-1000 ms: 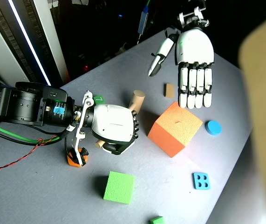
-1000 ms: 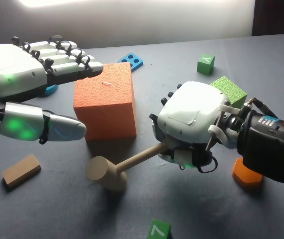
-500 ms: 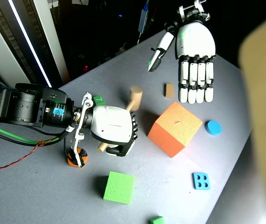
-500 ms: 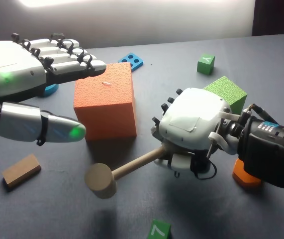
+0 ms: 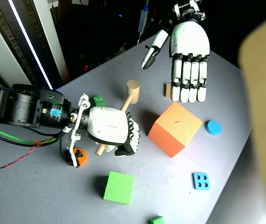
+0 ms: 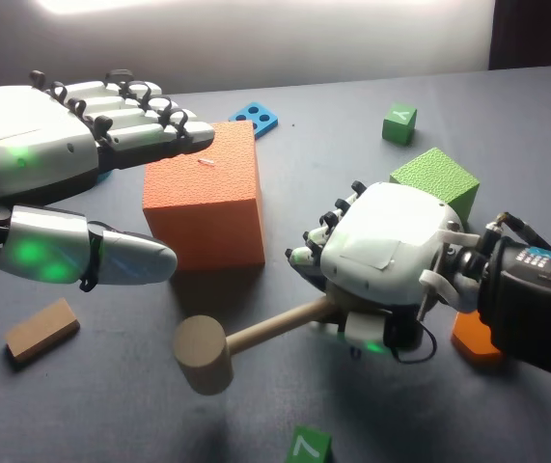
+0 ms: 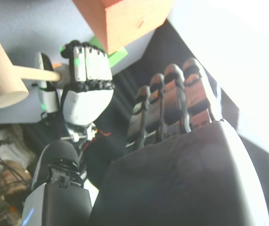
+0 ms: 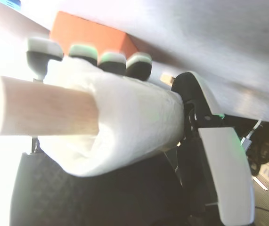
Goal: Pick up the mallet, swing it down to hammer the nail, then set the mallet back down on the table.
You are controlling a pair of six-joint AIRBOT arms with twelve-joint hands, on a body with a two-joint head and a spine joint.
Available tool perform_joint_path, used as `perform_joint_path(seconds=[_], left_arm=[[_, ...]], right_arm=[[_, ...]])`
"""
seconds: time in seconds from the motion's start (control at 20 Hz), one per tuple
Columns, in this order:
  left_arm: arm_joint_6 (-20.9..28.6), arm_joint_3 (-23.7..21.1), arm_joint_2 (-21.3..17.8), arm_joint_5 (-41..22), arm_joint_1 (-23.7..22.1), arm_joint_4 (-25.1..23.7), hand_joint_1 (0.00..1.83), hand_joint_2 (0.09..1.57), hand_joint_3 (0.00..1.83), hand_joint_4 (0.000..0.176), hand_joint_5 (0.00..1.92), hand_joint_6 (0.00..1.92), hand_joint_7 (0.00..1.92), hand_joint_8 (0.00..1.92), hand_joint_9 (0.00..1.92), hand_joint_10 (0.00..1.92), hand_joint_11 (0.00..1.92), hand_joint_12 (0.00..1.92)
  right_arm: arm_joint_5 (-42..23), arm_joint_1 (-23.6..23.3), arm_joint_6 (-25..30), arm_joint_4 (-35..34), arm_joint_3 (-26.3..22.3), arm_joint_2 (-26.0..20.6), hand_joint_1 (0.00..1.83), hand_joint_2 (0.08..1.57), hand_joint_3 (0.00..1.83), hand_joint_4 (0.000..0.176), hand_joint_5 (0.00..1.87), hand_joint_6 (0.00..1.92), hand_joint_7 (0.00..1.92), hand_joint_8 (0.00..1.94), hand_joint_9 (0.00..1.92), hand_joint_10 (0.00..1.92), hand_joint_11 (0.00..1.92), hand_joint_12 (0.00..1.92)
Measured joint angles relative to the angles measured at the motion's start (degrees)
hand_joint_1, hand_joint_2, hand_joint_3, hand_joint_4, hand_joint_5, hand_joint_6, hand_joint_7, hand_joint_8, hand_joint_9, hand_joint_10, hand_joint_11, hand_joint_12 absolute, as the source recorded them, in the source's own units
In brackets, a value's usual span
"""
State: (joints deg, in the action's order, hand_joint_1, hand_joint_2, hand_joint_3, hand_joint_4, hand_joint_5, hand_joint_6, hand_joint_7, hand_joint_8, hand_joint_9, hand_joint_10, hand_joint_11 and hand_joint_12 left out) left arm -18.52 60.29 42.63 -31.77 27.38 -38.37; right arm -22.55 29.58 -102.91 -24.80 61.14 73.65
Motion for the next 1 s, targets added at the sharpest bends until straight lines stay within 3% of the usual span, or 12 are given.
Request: perform_joint_path(seconds=[0.05, 0.1, 0.2, 0.3, 0.4, 0.45, 0.55, 0.6, 0.7, 0.85, 0.95, 1.0], left_arm=[[0.00, -0.13, 0.00, -0.07, 0.00, 0.07, 0.00, 1.16, 0.00, 0.000, 0.05, 0.01, 0.10, 0.01, 0.09, 0.01, 0.03, 0.03], [0.00, -0.13, 0.00, -0.11, 0.00, 0.00, 0.00, 1.16, 0.00, 0.000, 0.06, 0.01, 0.11, 0.01, 0.10, 0.01, 0.05, 0.04], [0.00, -0.13, -0.02, -0.07, 0.00, -0.02, 0.00, 1.16, 0.00, 0.000, 0.04, 0.01, 0.09, 0.01, 0.08, 0.00, 0.03, 0.04], [0.07, -0.13, -0.04, -0.02, 0.00, 0.00, 0.00, 1.16, 0.00, 0.000, 0.03, 0.00, 0.08, 0.00, 0.07, 0.00, 0.01, 0.03], [0.20, -0.15, -0.07, -0.02, 0.00, 0.00, 0.00, 1.15, 0.00, 0.000, 0.03, 0.00, 0.08, 0.01, 0.08, 0.01, 0.01, 0.03], [0.22, -0.13, -0.07, -0.07, 0.00, 0.02, 0.00, 1.16, 0.00, 0.000, 0.04, 0.01, 0.09, 0.01, 0.08, 0.01, 0.02, 0.04], [0.22, -0.15, -0.04, -0.02, 0.00, -0.02, 0.00, 1.16, 0.00, 0.000, 0.03, 0.00, 0.07, 0.00, 0.07, 0.00, 0.00, 0.03], [0.22, -0.13, -0.07, -0.02, 0.00, 0.00, 0.00, 1.16, 0.00, 0.000, 0.03, 0.00, 0.07, 0.00, 0.07, 0.00, 0.01, 0.04], [0.24, -0.13, -0.07, -0.02, -0.02, -0.02, 0.00, 1.16, 0.00, 0.000, 0.05, 0.01, 0.09, 0.01, 0.09, 0.01, 0.03, 0.05], [0.28, -0.13, -0.07, -0.02, -0.07, 0.00, 0.00, 1.16, 0.00, 0.000, 0.05, 0.01, 0.09, 0.00, 0.08, 0.00, 0.03, 0.06], [0.37, -0.13, -0.07, 0.00, -0.13, 0.00, 0.00, 1.16, 0.00, 0.000, 0.05, 0.01, 0.10, 0.01, 0.09, 0.01, 0.02, 0.06], [0.37, -0.13, -0.07, 0.00, -0.13, 0.00, 0.00, 1.16, 0.00, 0.000, 0.05, 0.00, 0.09, 0.00, 0.08, 0.00, 0.02, 0.06]], right_arm=[[0.02, 0.39, -0.15, 0.00, -0.11, -0.11, 0.27, 1.37, 0.00, 0.000, 0.47, 1.34, 0.60, 1.28, 0.64, 1.28, 0.64, 1.34], [0.11, 0.74, -0.61, 0.02, -0.35, -0.24, 0.32, 1.33, 0.00, 0.000, 0.59, 1.09, 0.72, 1.03, 0.76, 1.01, 0.75, 1.10], [0.48, 1.05, -0.79, -0.09, -0.39, -0.42, 0.32, 1.31, 0.00, 0.000, 0.60, 0.95, 0.76, 0.88, 0.76, 0.89, 0.67, 1.05], [0.44, 1.05, -1.07, -0.04, -0.39, -0.66, 0.33, 1.30, 0.00, 0.000, 0.61, 0.93, 0.75, 0.88, 0.75, 0.89, 0.63, 1.11], [-0.20, 1.05, -1.07, -0.02, -0.37, -0.61, 0.37, 1.27, 0.00, 0.000, 0.78, 0.52, 0.92, 0.46, 0.92, 0.48, 0.78, 0.75], [-0.42, 1.05, -1.05, -0.07, -0.35, -0.48, 0.31, 1.29, 0.00, 0.000, 0.70, 0.48, 0.85, 0.42, 0.83, 0.46, 0.61, 0.88], [-0.48, 1.05, -1.07, -0.09, -0.26, -0.26, 0.35, 1.28, 0.00, 0.000, 0.78, 0.46, 0.94, 0.39, 0.92, 0.43, 0.74, 0.78], [-0.61, 1.05, -1.22, -0.04, -0.26, -0.22, 0.31, 1.30, 0.00, 0.000, 0.68, 0.40, 0.83, 0.36, 0.81, 0.41, 0.57, 0.88], [-0.76, 1.05, -1.27, -0.02, -0.26, -0.17, 0.32, 1.28, 0.00, 0.000, 0.78, 0.13, 0.91, 0.12, 0.90, 0.16, 0.64, 0.69], [-0.76, 1.05, -1.27, -0.02, -0.37, -0.42, 0.35, 1.26, 0.00, 0.000, 0.84, 0.04, 0.98, 0.04, 0.97, 0.06, 0.75, 0.51], [-0.72, 1.03, -1.27, -0.04, -1.66, -2.08, 0.42, 1.26, 0.00, 0.000, 0.72, 0.00, 0.80, 0.00, 0.80, 0.00, 0.40, 0.87], [-0.76, 1.03, -1.29, 0.00, -2.29, -2.95, 0.37, 1.26, 0.00, 0.000, 0.81, 0.02, 0.94, 0.04, 0.94, 0.04, 0.61, 0.71]])
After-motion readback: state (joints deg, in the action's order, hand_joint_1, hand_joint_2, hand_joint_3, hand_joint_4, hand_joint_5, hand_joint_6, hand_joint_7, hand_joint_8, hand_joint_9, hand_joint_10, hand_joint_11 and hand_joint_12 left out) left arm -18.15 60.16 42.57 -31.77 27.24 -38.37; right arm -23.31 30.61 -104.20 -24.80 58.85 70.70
